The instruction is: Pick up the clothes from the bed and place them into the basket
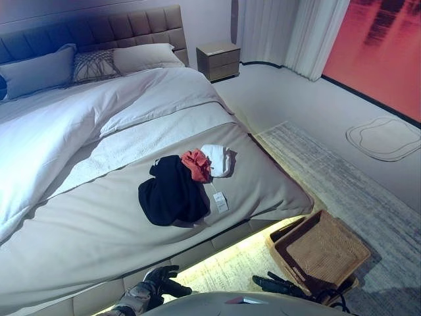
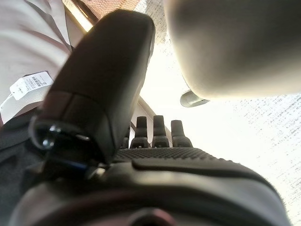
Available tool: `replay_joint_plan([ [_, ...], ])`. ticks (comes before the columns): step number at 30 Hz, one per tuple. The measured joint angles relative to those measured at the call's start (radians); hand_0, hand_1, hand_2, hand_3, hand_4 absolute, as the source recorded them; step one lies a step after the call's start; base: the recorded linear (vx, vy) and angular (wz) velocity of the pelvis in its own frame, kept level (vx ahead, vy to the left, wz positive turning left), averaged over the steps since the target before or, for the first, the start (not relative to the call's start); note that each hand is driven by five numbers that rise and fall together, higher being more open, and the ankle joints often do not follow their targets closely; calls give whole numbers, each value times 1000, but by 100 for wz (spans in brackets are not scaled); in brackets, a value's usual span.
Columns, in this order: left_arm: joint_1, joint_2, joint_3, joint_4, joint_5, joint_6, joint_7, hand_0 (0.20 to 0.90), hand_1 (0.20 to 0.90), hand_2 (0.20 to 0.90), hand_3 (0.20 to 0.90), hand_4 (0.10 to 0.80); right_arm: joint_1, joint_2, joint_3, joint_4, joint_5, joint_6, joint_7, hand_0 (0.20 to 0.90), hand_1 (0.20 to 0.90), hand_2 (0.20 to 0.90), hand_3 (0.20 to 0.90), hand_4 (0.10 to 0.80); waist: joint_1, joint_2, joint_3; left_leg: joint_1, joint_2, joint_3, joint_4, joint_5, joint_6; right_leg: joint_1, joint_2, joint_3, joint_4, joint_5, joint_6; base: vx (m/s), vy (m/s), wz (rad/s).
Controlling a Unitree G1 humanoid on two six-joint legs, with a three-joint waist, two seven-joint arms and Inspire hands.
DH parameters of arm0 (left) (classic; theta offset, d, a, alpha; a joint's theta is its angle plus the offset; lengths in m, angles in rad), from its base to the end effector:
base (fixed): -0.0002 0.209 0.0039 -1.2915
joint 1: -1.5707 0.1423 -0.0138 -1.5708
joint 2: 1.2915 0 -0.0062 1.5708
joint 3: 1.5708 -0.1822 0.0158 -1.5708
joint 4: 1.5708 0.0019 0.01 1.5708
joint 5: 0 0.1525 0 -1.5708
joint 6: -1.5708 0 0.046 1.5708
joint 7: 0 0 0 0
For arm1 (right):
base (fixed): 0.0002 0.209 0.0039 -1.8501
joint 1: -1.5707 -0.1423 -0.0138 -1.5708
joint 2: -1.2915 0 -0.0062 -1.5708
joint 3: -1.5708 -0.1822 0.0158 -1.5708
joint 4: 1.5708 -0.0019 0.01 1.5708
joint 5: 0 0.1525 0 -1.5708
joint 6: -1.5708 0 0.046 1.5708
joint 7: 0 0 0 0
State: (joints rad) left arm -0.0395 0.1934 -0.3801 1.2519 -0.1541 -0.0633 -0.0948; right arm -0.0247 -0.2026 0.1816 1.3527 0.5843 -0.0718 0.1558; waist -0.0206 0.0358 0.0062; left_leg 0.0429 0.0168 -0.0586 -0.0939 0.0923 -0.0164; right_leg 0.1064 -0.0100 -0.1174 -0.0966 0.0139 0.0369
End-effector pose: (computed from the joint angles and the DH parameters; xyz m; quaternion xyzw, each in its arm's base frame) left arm 0.0860 0.1937 -0.1316 0.1025 0.5570 -0.0963 0.8185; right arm 0.0650 -0.2167 -0.1333 0.1291 0.5572 -0.1101 0.8128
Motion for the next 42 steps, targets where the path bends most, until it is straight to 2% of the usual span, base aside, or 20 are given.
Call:
replay_joint_plan([
  [3,-3,1,-2,-5,0,3,2,900,900,900,900,800,-1,-1,87,-113,-54,-37,-64,900,900,900,900,800,6,-3,4,0,1,-3,0,0,0,1,2,-3,0,0,1,4,-7,1],
  [7,-1,3,-21,-34,-4,17,24,900,900,900,900,800,-25,-42,221,-431,-253,-37,-237,900,900,900,900,800,20,-4,6,0,1,-8,0,1,-1,3,4,-7,-1,1,2,4,-9,3],
  [10,8,10,-21,-64,-4,18,31,900,900,900,900,800,-127,-151,373,-758,-569,19,-367,900,900,900,900,800,22,-8,15,-2,0,-18,0,5,-7,1,4,-17,-1,1,2,14,-10,10],
  [14,1,28,-16,-90,-16,17,32,900,900,900,900,800,-366,-285,475,-925,-941,48,-372,900,900,900,900,800,54,-28,31,-8,-3,-31,0,15,-12,7,5,-33,0,1,3,61,-14,10],
  [16,-4,31,-16,-92,-23,19,32,900,900,900,900,800,-490,-334,521,-930,-1039,60,-344,900,900,900,900,800,73,-38,35,-12,-4,-46,1,21,-18,5,5,-44,3,1,3,89,-28,19],
  [20,-13,40,-18,-101,-40,20,20,900,900,900,900,800,-648,-320,585,-885,-1135,108,-304,900,900,900,900,800,109,-45,46,-22,-10,-81,5,30,-27,8,5,-81,4,1,3,67,21,28],
  [26,-6,56,-18,-138,-98,19,-17,900,900,900,900,800,-769,-292,669,-873,-1225,157,-217,900,900,900,900,800,175,-20,100,-79,-17,-130,7,55,-40,-32,2,-123,6,0,3,-89,90,24],
  [29,-47,58,-20,-178,-132,-1,-40,900,900,900,900,800,-880,-295,715,-794,-1283,163,-178,900,900,900,900,800,210,3,184,-178,-18,-157,55,72,-54,-123,1,-151,67,-3,-2,-141,64,23],
  [31,-91,59,-33,-179,-152,-17,-58,900,900,900,900,800,-930,-307,749,-729,-1321,163,-154,900,900,900,900,800,233,9,242,-215,-17,-187,70,79,-67,-160,-1,-176,105,-15,-16,-55,31,34],
  [32,-100,59,-40,-184,-169,-29,-62,900,900,900,900,800,-933,-309,764,-702,-1336,164,-140,900,900,900,900,800,262,7,266,-221,-21,-197,70,75,-73,-175,-7,-193,137,-35,-18,-47,24,33],
  [36,-128,66,-54,-206,-197,-47,-73,900,900,900,900,800,-962,-317,802,-667,-1364,162,-124,900,900,900,900,800,299,4,324,-238,-24,-213,72,72,-76,-225,-26,-204,226,-77,-21,-59,30,17],
  [38,-146,70,-81,-207,-215,-69,-86,900,900,900,900,800,-1011,-316,850,-643,-1378,162,-120,900,900,900,900,800,308,5,331,-293,-42,-231,100,73,-77,-294,-53,-222,306,-109,-20,19,33,21],
  [42,-166,76,-94,-217,-265,-97,-110,900,900,900,900,800,-1093,-317,857,-622,-1389,172,-78,900,900,900,900,800,332,-1,375,-321,-71,-241,129,76,-76,-357,-90,-224,426,-167,-20,-42,43,14],
])
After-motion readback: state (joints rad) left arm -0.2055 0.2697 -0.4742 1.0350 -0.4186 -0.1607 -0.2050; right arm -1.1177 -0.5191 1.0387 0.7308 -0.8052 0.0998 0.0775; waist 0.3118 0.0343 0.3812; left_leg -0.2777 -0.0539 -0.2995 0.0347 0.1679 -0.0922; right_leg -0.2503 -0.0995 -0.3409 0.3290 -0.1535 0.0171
